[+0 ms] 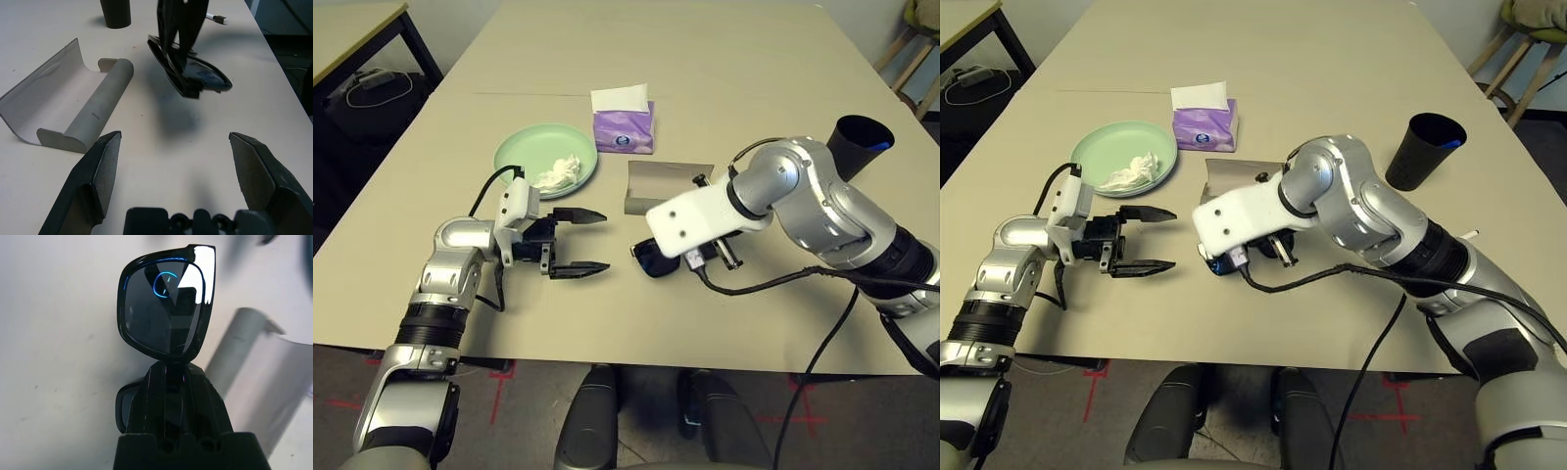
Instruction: Organize and tidy the items on the table.
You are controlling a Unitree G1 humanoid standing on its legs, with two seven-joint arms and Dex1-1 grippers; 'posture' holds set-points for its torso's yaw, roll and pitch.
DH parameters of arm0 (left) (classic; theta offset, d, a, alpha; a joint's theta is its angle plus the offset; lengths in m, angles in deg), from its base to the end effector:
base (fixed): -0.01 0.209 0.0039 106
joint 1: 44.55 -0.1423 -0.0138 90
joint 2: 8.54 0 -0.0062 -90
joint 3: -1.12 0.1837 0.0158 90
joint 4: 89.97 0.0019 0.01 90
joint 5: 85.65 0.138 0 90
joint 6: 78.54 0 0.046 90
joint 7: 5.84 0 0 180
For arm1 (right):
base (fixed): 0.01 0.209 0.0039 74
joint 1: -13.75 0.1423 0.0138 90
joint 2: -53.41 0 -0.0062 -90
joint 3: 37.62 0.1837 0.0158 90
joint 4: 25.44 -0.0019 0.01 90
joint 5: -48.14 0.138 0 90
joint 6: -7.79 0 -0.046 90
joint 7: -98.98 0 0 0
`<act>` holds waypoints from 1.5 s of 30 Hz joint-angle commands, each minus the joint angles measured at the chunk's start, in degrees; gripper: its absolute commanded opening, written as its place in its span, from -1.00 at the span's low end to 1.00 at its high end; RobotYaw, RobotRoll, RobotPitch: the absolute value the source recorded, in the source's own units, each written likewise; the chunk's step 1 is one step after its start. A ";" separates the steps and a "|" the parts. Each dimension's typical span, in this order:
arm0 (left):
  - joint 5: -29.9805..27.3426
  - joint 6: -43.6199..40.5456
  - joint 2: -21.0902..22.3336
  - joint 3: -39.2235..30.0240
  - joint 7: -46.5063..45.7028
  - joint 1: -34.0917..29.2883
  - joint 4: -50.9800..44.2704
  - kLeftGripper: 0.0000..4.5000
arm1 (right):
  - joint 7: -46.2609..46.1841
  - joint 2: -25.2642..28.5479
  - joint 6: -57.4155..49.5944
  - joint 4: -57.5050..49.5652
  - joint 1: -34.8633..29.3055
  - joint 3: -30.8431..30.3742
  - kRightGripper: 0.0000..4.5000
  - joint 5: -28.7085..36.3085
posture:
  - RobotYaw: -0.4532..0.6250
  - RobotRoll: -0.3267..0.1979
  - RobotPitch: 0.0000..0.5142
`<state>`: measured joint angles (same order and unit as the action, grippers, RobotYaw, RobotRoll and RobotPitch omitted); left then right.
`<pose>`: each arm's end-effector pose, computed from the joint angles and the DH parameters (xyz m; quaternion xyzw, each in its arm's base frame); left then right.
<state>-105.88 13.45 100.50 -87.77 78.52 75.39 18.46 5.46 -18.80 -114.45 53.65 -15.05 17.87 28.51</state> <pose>0.2905 0.2532 0.1551 0.1740 -0.0150 -0.6434 0.7454 0.2748 -0.0907 0.2785 -0.5959 0.1252 0.5742 0.5472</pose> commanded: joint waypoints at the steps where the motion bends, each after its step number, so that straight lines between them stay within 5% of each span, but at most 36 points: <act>1: 0.02 1.91 0.57 0.05 0.61 -0.09 -0.43 1.00 | -2.14 -1.51 -2.17 3.80 2.16 1.48 -0.83 0.83 | 0.24 0.25 -0.40; 21: -1.08 -2.98 0.03 -2.99 -8.48 2.54 -0.70 1.00 | -14.82 -11.73 2.71 33.11 12.31 1.39 -0.83 0.16 | 0.28 0.25 -0.39; 45: -2.21 -5.28 0.15 -2.72 -9.89 1.36 -4.21 1.00 | -20.47 -13.30 3.20 36.04 8.62 -0.72 -0.83 -6.51 | 0.26 0.25 -0.36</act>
<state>-107.79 8.49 100.52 -90.57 68.65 77.59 15.53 -14.79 -32.09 -110.66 90.89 -5.83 17.38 22.78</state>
